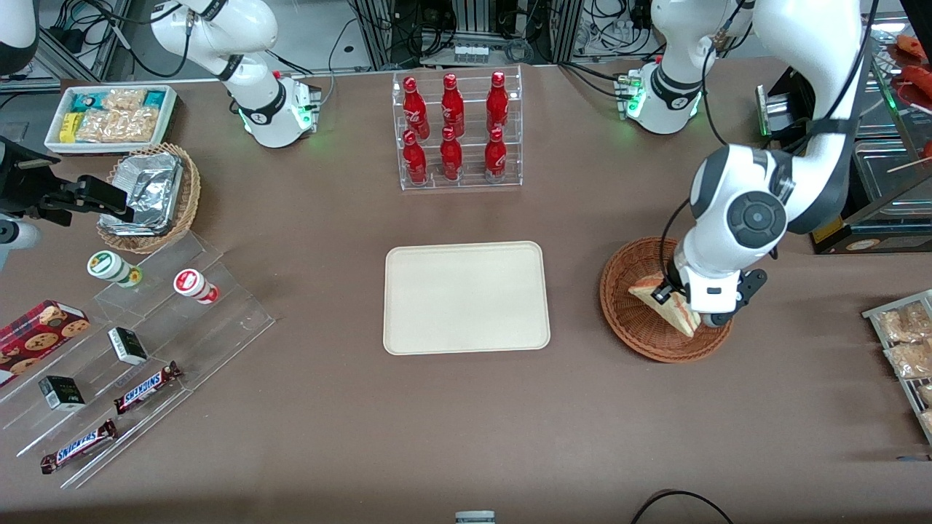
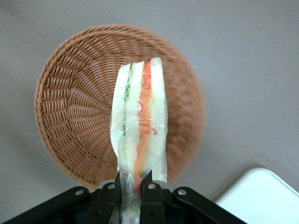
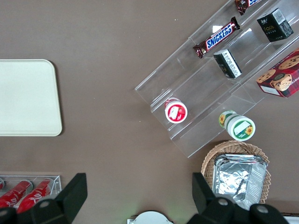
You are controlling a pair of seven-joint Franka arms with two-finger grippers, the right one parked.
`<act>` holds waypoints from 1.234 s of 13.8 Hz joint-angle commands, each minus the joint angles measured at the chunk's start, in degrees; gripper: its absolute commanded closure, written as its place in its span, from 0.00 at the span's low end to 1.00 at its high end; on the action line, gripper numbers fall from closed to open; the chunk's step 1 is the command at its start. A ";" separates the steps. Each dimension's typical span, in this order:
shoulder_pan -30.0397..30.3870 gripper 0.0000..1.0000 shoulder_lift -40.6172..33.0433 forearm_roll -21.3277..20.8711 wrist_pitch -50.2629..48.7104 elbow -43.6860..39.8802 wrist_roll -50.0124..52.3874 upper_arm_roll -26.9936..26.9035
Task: Place sandwich from basket to tray
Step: 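Carry the sandwich with the left gripper over the cream tray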
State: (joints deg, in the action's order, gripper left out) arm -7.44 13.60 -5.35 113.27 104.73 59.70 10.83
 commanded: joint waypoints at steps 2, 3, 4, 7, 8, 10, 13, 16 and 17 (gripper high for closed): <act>-7.47 1.00 3.70 -1.15 -4.72 -11.19 -7.18 -0.20; -10.80 1.00 5.02 -1.06 -5.24 -13.30 -8.01 -0.20; -12.84 1.00 6.08 -1.06 -5.51 -14.98 -8.71 -0.20; -19.60 1.00 9.67 -0.89 -4.99 -17.09 -12.14 0.42; -21.19 1.00 12.13 -0.71 -4.81 -19.28 -12.23 0.42; -23.39 1.00 18.27 -0.45 -4.37 -26.20 -12.24 1.11; -28.40 1.00 23.82 -0.88 -4.02 -29.93 -11.71 1.56; -31.83 1.00 27.09 -1.33 -0.16 -29.85 -11.71 1.38; -32.45 1.00 27.79 -1.41 0.11 -30.02 -11.71 1.21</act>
State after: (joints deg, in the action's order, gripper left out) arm -38.34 39.36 -5.65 113.57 77.39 48.79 12.68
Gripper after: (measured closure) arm 0.855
